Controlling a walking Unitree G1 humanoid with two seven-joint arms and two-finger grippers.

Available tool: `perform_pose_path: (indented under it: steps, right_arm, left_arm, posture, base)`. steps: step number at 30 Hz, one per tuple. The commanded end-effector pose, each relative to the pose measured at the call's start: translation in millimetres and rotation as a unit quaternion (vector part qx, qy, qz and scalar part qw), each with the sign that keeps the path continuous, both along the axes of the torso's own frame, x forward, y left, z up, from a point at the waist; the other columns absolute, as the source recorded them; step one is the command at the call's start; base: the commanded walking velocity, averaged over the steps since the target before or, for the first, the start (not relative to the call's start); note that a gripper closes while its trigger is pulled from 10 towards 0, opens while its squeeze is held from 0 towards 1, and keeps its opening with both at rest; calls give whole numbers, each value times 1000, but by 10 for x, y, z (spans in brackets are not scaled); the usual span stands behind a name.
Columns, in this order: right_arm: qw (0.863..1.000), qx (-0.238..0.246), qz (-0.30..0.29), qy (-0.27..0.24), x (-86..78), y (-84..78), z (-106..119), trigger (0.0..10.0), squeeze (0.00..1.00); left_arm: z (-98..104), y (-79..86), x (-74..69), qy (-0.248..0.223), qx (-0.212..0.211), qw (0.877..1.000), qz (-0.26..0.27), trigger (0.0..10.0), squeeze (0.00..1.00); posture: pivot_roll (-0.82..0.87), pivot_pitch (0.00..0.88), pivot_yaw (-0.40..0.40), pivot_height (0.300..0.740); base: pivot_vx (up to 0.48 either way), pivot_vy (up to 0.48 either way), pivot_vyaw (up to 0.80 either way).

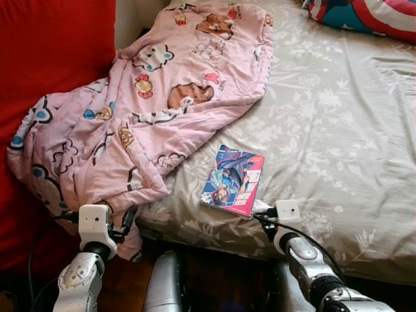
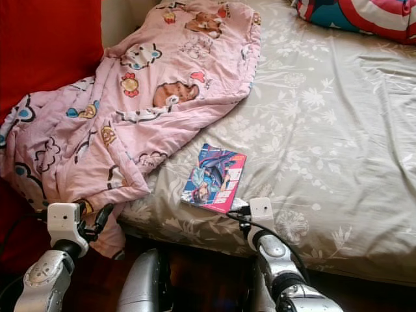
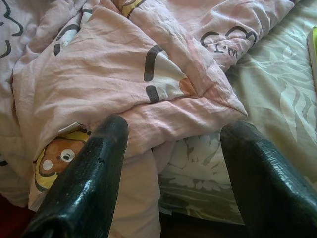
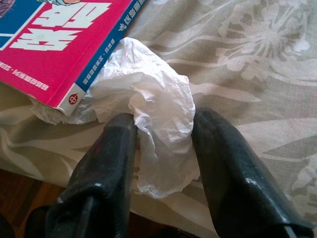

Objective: Clean up the room

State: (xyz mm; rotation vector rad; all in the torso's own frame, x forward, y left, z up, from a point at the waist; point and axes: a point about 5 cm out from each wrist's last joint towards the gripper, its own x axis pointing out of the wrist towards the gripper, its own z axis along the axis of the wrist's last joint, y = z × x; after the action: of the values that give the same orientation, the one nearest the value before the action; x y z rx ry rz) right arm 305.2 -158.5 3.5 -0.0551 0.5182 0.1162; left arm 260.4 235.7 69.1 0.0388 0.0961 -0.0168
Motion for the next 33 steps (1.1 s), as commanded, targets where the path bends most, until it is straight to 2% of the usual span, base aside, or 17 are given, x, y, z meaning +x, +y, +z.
perform_pose_path:
  steps: [1, 25, 33]
  right_arm:
    - [1000, -1, 2, 11, -30, 22, -37, 0, 0]
    - [1000, 3, -8, 13, -70, -32, -69, 0, 0]
    - [995, 41, -71, -57, 3, -187, 73, 0, 0]
  left_arm:
    - [-60, 22, -64, 17, 1, 1000, 7, 10000, 0]
    - [-125, -46, -86, 29, -8, 999, 14, 10000, 0]
    - [-234, -22, -33, 37, -22, 998, 44, 10000, 0]
  posture:
    - [196, 239, 62, 597]
    - [179, 233, 50, 597]
    - [139, 183, 15, 597]
  base:
    - [0, 0, 0]
    - [0, 0, 0]
    - [0, 0, 0]
